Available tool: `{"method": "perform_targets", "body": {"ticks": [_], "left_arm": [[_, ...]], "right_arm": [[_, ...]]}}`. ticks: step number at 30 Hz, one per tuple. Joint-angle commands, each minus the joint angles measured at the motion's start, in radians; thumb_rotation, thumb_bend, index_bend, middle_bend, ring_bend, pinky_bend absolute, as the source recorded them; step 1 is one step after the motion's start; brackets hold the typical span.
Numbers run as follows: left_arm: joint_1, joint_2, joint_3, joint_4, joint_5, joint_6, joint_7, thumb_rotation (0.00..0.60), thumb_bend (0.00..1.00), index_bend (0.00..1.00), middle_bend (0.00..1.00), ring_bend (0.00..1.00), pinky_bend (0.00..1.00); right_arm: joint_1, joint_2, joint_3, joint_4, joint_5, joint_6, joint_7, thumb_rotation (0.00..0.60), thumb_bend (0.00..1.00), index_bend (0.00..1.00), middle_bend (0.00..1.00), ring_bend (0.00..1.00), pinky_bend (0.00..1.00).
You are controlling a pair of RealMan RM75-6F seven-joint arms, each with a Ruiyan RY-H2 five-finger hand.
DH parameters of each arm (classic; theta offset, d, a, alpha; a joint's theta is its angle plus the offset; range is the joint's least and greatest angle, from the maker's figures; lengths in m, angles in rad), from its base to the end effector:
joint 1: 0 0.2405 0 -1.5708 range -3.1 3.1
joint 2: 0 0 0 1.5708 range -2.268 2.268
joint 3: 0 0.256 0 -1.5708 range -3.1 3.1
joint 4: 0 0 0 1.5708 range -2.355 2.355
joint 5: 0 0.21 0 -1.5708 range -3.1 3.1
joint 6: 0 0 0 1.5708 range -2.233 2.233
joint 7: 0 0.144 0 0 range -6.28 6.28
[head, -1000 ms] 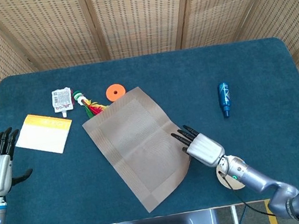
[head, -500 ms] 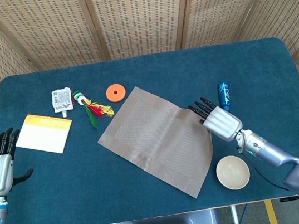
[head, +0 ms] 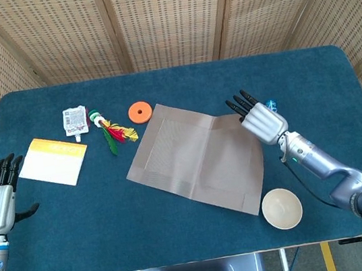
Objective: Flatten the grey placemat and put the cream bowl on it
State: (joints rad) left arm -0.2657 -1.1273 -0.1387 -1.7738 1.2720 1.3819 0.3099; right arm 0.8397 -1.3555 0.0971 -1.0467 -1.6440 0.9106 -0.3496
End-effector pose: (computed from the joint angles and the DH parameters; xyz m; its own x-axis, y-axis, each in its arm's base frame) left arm -0.2640 0.2451 0.1490 0.4826 -0.0020 0.8758 0.8758 0.0085 -0.4826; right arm -0.1924 -0.4217 0.0811 0.9052 0.2554 0.3397 -0.1736 -0.5073 0.8441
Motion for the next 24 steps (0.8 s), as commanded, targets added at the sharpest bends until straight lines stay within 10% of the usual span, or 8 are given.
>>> {"method": "perform_targets", "body": {"ticks": [1, 15, 17, 20, 24], "left_arm": [[-0.001, -0.002, -0.001, 0.001, -0.003, -0.002, 0.003, 0.6, 0.0, 0.0, 0.0, 0.0, 0.0], [-0.004, -0.016, 0.002, 0.003, -0.009, 0.001, 0.034, 0.6, 0.0, 0.0, 0.0, 0.0, 0.0], [-0.005, -0.019, 0.002, 0.002, -0.01, 0.002, 0.039, 0.6, 0.0, 0.0, 0.0, 0.0, 0.0], [-0.008, -0.024, 0.003, 0.005, -0.014, -0.003, 0.049, 0.6, 0.0, 0.0, 0.0, 0.0, 0.0], [-0.01, -0.027, 0.003, 0.008, -0.016, -0.005, 0.052, 0.6, 0.0, 0.0, 0.0, 0.0, 0.0]], "right_arm": [[0.023, -0.026, -0.023, 0.115, -0.027, -0.002, -0.018, 0.6, 0.62, 0.69, 0.08, 0.0, 0.0], [0.038, -0.158, -0.07, 0.46, -0.033, 0.004, 0.057, 0.6, 0.52, 0.67, 0.04, 0.0, 0.0], [0.041, -0.184, -0.07, 0.508, -0.03, 0.013, 0.065, 0.6, 0.41, 0.58, 0.02, 0.0, 0.0], [0.038, -0.222, -0.041, 0.56, 0.006, 0.029, 0.055, 0.6, 0.06, 0.16, 0.0, 0.0, 0.0], [0.024, -0.236, -0.004, 0.553, 0.053, 0.066, 0.088, 0.6, 0.0, 0.0, 0.0, 0.0, 0.0]]}}
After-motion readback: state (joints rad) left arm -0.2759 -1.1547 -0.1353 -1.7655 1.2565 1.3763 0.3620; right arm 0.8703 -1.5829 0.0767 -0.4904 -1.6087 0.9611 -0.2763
